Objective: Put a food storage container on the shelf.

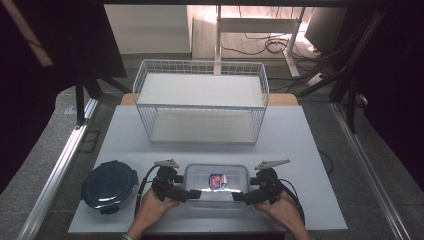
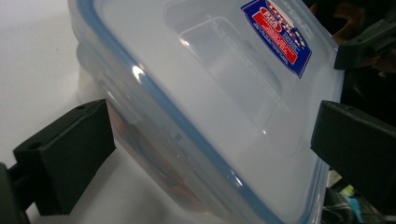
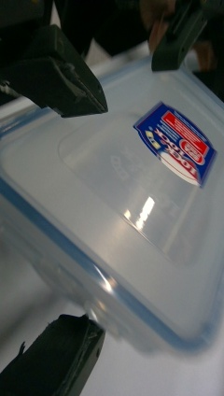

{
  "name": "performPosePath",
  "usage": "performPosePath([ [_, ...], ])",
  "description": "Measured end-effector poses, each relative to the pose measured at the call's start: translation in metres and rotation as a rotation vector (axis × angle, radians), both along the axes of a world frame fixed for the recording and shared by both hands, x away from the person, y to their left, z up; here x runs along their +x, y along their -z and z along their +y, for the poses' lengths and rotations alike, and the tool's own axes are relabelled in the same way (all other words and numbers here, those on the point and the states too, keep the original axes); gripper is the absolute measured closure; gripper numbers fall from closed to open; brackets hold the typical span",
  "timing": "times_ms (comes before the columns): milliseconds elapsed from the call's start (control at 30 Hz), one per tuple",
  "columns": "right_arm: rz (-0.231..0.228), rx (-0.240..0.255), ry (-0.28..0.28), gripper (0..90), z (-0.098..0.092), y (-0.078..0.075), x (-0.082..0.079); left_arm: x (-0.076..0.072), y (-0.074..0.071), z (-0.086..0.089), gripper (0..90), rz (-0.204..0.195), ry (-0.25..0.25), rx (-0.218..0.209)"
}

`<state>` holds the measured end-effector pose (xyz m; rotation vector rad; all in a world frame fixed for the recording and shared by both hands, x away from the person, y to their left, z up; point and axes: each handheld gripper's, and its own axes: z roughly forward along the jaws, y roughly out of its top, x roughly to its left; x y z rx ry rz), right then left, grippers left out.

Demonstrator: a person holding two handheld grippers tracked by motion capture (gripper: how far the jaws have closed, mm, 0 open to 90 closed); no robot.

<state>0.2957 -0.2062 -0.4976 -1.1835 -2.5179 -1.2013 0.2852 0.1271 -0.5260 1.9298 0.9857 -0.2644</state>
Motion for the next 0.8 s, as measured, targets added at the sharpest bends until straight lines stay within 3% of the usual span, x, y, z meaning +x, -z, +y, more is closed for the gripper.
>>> performPosePath([
  [33,0.06,0.022,-0.006,0.0,0.001,0.004,0.002,-0.001,0.001,0.0,0.0,0.005,-0.002,-0.003],
  [133,0.071,0.032,0.002,4.1,-0.002,0.003,0.002,-0.007,0.0,0.003,2.0,0.012,-0.007,-0.011],
  [233,0.089,0.043,0.014,14.5,-0.01,-0.001,0.0,-0.014,-0.005,0.011,14.8,0.006,-0.008,-0.023],
  [333,0.098,0.065,0.003,22.6,-0.018,-0.004,-0.004,-0.02,-0.006,0.015,24.3,0.017,-0.04,-0.051],
  [467,0.129,0.08,0.012,29.4,-0.023,-0.005,-0.009,-0.025,-0.007,0.017,30.2,0.036,-0.044,-0.054],
  [533,0.138,0.102,0.021,35.4,-0.028,-0.006,-0.01,-0.028,-0.008,0.022,34.9,0.053,-0.061,-0.095],
  [567,0.119,0.134,0.048,43.9,-0.032,-0.009,-0.012,-0.028,-0.008,0.024,41.9,0.06,-0.069,-0.118],
  [633,0.083,0.163,0.074,48.9,-0.038,-0.014,-0.014,-0.028,-0.008,0.026,49.4,0.039,-0.072,-0.138],
  [800,-0.006,0.118,0.082,49.9,-0.036,-0.021,-0.02,-0.029,-0.013,0.022,52.6,-0.013,-0.087,-0.107],
])
